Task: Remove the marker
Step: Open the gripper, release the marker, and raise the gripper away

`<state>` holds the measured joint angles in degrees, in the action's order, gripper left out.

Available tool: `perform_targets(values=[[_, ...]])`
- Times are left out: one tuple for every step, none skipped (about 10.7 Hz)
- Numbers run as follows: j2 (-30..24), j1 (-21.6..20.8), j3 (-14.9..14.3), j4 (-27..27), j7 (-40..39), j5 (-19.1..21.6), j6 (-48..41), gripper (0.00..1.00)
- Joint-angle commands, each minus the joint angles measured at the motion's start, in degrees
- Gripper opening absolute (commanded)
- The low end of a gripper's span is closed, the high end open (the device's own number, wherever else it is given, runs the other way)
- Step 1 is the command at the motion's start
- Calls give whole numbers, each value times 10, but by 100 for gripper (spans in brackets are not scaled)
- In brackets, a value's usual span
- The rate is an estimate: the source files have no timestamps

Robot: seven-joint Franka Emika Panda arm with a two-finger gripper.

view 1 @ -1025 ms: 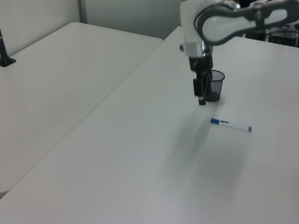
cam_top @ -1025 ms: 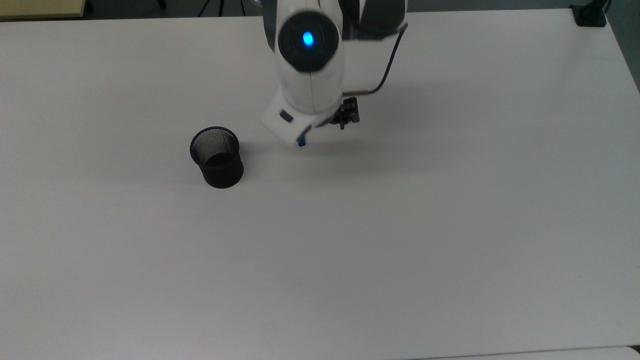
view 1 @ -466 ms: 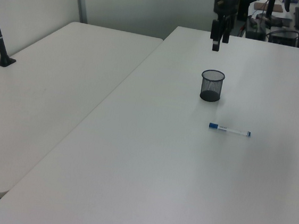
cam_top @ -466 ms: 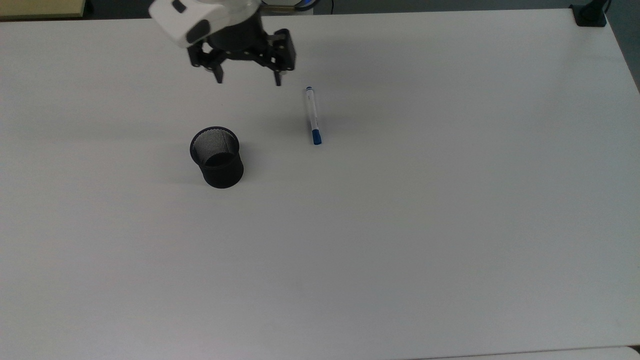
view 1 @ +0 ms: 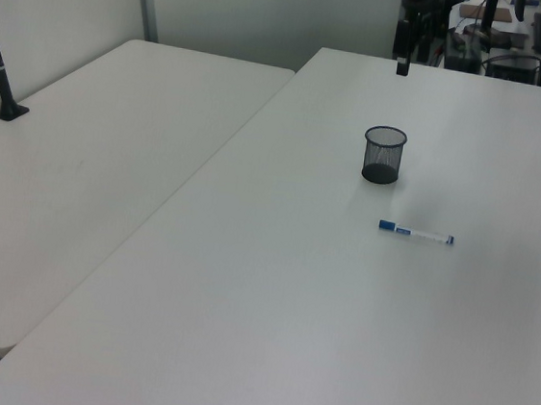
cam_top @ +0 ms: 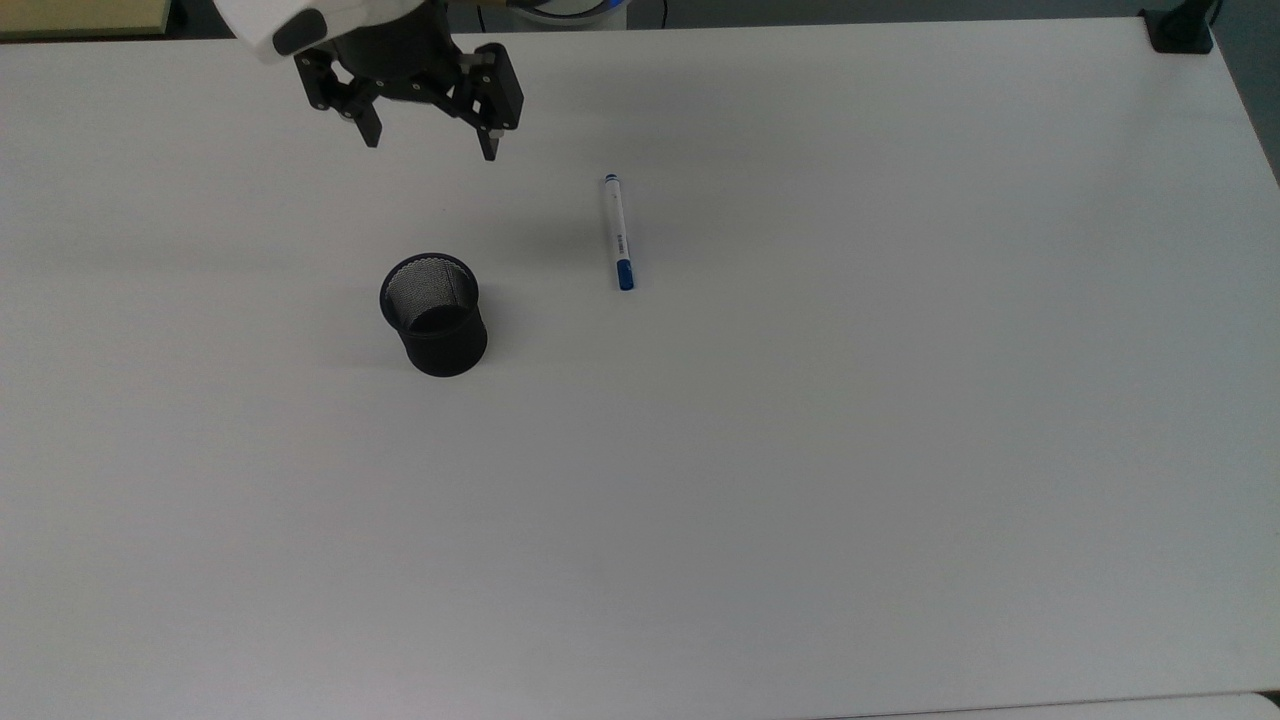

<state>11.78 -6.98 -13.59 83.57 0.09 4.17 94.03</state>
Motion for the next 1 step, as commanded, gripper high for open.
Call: perform_targets(values=[[-23,-1,2,17,12,-3,-20,100]])
